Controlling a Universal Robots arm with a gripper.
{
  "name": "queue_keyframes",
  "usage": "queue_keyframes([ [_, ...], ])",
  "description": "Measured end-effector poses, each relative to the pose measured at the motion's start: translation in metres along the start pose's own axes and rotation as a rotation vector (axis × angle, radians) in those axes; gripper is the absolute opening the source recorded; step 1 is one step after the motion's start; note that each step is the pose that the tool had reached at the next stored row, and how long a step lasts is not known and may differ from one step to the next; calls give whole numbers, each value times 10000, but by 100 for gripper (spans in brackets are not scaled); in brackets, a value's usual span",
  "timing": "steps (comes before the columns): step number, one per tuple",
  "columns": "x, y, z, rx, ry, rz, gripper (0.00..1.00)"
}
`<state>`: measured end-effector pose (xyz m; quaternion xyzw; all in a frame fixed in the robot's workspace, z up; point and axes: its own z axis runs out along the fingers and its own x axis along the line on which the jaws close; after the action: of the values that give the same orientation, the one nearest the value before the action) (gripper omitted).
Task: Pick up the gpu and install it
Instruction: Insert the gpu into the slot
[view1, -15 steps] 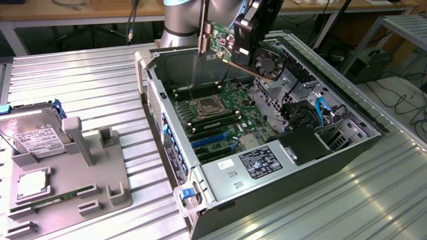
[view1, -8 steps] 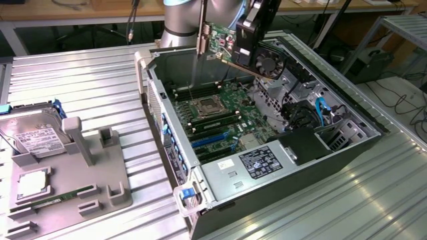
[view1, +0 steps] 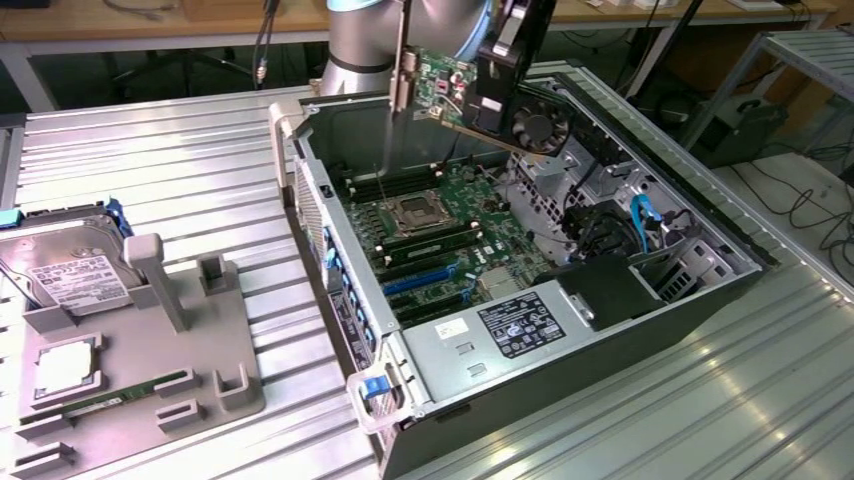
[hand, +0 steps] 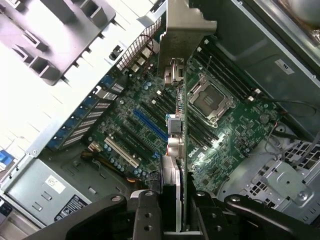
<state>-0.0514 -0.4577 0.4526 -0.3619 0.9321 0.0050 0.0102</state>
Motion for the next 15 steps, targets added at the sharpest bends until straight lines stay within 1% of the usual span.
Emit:
queue_keyframes([
  [15, 0, 0, 0, -31, 2, -1392, 28],
])
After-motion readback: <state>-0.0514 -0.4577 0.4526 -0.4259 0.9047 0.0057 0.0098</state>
